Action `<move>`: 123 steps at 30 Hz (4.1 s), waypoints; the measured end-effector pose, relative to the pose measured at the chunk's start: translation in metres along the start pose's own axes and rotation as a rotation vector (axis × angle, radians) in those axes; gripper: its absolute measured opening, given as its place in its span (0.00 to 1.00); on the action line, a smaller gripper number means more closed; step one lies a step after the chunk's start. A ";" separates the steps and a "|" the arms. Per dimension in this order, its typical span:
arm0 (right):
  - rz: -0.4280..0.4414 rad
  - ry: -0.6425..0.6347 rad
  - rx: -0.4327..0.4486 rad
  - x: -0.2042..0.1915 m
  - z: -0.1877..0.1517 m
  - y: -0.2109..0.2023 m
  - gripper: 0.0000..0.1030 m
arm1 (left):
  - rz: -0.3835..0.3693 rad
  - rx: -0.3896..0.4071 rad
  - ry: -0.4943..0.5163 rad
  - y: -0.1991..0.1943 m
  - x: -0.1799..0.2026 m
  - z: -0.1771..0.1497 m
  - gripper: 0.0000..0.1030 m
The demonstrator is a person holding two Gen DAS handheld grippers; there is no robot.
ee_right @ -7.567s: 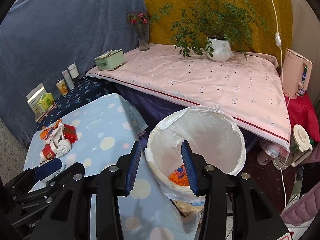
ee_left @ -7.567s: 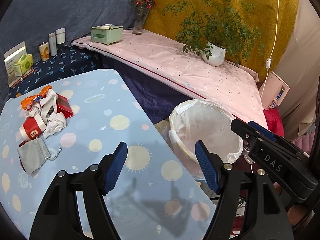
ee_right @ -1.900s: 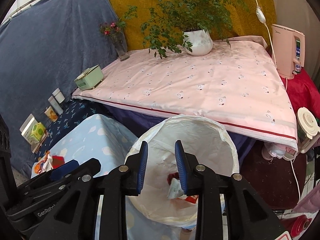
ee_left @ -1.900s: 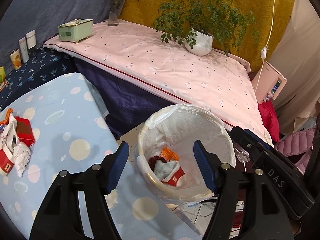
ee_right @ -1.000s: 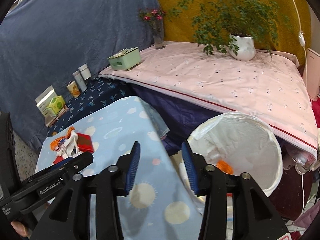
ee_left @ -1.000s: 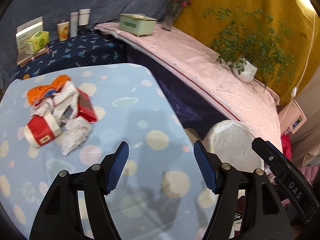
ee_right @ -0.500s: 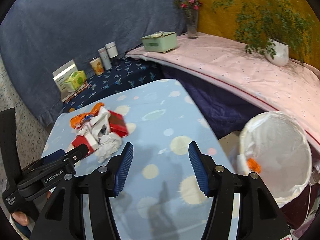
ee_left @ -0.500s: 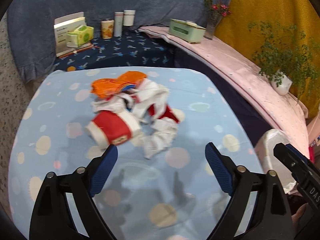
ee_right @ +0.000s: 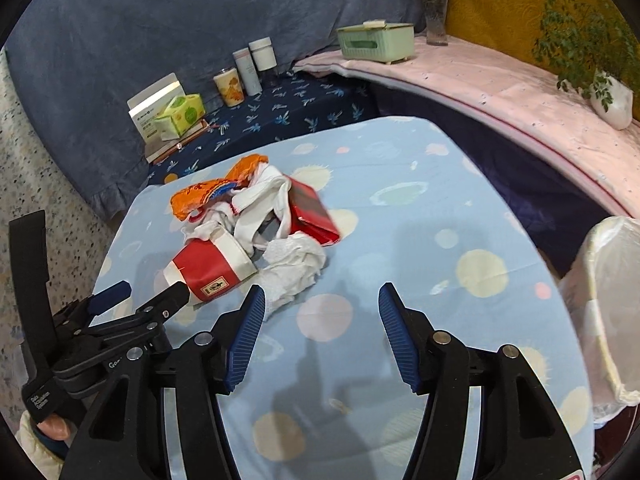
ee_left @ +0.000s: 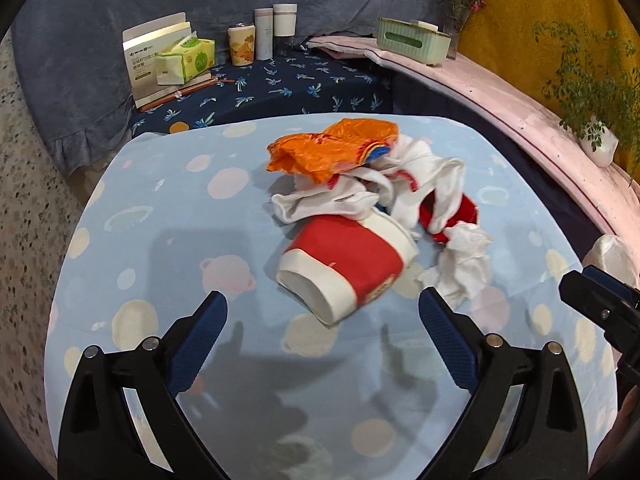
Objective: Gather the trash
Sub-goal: 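Grasp the red cup with the left tool while the right tool grasps white tissue, then carry cup and tissue over the wastebasket and open both tools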
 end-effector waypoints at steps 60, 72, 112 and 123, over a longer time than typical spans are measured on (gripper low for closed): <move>0.027 0.126 0.222 0.091 0.044 -0.122 0.14 | -0.161 0.155 0.028 -0.113 0.167 0.031 0.58; -0.020 0.213 0.306 0.169 0.050 -0.173 0.14 | -0.225 0.192 0.120 -0.143 0.255 0.039 0.58; -0.150 0.465 0.339 0.361 0.016 -0.203 0.14 | -0.422 0.076 0.293 -0.108 0.447 0.027 0.54; -0.160 0.457 0.312 0.360 0.016 -0.189 0.27 | -0.400 0.048 0.254 -0.092 0.441 0.028 0.72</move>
Point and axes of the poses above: each gripper's, at about its wrist camera, not at the fingertips, and y roughly the way its jaws point, x to its right, z to its top, the point moved 9 cm from there along y, roughly the way its jaws point, and after that the axes turned 5 degrees about y, right-handed, at the moved point
